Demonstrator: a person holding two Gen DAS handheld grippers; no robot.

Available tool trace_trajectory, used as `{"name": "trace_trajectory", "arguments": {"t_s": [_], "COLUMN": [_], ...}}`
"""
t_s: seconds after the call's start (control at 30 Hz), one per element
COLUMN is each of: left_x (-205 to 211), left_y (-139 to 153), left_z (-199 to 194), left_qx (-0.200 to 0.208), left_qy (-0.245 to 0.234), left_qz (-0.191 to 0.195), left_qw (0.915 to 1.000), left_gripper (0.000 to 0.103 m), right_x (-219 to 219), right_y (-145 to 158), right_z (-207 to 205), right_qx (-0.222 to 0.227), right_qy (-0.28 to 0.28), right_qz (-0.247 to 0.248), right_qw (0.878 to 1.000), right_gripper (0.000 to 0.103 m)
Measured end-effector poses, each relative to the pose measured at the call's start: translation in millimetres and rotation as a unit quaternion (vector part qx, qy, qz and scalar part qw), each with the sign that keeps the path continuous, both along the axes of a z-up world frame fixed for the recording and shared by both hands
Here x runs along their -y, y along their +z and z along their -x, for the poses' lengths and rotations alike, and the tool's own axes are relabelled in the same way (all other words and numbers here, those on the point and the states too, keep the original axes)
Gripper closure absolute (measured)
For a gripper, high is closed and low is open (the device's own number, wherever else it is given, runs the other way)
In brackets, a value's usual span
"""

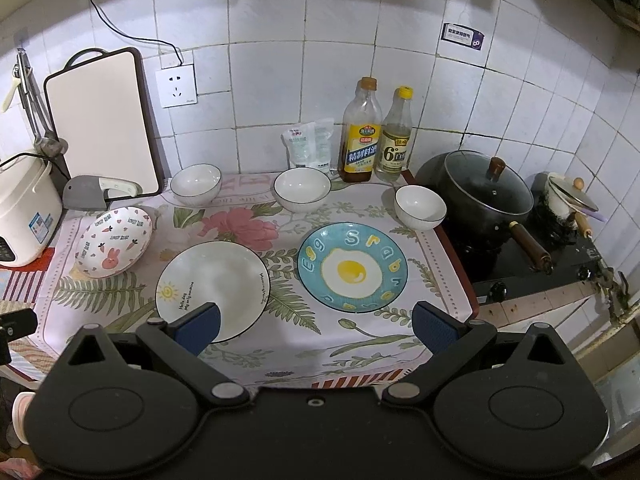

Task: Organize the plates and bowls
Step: 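Move both grippers toward the rim of the white sun-print plate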

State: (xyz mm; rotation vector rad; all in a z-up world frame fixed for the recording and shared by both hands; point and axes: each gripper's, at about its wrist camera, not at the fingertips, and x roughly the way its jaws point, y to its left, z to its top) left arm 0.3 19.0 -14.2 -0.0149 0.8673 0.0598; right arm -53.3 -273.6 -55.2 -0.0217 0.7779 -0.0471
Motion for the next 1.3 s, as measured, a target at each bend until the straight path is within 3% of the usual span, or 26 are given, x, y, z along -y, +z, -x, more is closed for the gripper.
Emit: {"name": "trace_trajectory", "arguments": {"t_s": [1.3], "left_x": [-2.0], "left_y": [2.4], "left_z": [-9.7], "left_qx": [0.008], "left_qy": [-0.013], "left_qz": [0.007], "left_qw": [0.9999], "left_gripper": [0.004], "right_x": [-13.1], "right_y": [-7.2], "right_z": [-16.1], "right_qx": [-0.008], "right_qy": [0.008], "right_qz": [0.008], "right_qw": [1.0], "right_gripper": [0.0]}}
